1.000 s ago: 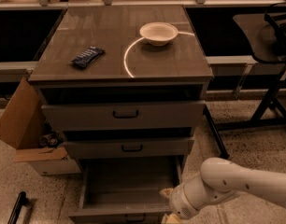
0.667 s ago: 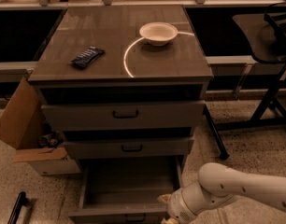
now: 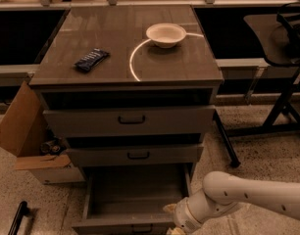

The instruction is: Close bottom drawer

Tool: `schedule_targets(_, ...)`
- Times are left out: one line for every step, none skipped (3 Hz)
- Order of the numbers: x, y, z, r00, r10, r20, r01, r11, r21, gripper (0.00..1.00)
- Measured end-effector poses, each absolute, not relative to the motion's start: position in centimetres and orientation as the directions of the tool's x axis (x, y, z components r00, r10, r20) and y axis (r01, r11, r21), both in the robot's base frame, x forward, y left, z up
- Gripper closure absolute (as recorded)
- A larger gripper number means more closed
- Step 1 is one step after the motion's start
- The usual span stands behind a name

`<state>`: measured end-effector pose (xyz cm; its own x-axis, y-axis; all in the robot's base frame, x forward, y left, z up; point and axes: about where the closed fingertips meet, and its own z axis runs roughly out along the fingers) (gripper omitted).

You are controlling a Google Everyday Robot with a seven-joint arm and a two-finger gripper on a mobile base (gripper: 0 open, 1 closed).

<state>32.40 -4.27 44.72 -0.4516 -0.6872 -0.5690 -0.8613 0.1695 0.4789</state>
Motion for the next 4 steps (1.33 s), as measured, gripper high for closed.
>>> schedule_targets(33.7,-4.2,39.8,-0.425,-0.710,-0.562,-0.872,0.154,0.465,0.18)
schedule_targets(34.6,-4.6,34.7,-0.414,-0.739,-0.531,-0.876,0.164,0.454,0.41)
schedule_targets(35.1,-5.7,29.9,-0.452,-0.755,-0.476,-0.859,0.224,0.461,0.64)
schedule_targets(35.1,-6.9,25.6,-0.492,-0.759,-0.426,-0.844,0.294,0.449,0.88)
